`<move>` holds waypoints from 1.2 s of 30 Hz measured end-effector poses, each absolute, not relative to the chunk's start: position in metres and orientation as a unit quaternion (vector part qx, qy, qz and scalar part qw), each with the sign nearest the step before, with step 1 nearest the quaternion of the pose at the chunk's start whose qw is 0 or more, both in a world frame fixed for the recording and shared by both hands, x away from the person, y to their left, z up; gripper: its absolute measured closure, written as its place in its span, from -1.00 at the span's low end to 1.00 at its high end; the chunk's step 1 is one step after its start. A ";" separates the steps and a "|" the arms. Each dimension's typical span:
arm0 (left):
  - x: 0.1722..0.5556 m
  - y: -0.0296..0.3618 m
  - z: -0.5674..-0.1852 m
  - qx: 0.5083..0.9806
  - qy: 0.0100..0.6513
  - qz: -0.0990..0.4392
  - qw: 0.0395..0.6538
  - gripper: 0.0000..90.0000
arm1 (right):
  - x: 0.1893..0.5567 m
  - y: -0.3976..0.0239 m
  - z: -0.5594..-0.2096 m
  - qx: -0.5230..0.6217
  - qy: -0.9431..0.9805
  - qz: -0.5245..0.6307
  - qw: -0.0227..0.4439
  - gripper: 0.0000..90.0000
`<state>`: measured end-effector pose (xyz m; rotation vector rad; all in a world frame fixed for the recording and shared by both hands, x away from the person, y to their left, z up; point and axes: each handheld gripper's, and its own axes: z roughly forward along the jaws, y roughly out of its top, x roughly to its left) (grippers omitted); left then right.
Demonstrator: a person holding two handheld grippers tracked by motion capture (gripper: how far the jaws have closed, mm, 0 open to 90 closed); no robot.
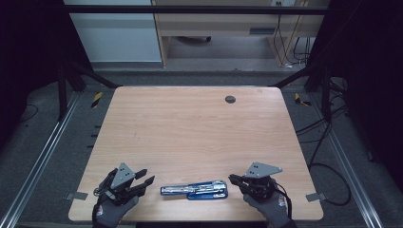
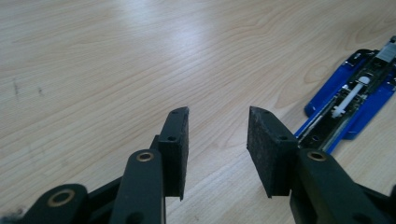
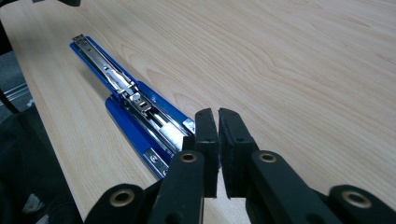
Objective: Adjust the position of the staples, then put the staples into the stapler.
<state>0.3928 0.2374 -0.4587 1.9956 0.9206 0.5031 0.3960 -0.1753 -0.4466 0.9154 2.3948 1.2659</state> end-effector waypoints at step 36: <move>0.394 0.206 -0.460 0.882 0.233 0.109 0.396 0.11 | 0.377 -0.152 -0.475 0.294 0.860 0.406 0.100 1.00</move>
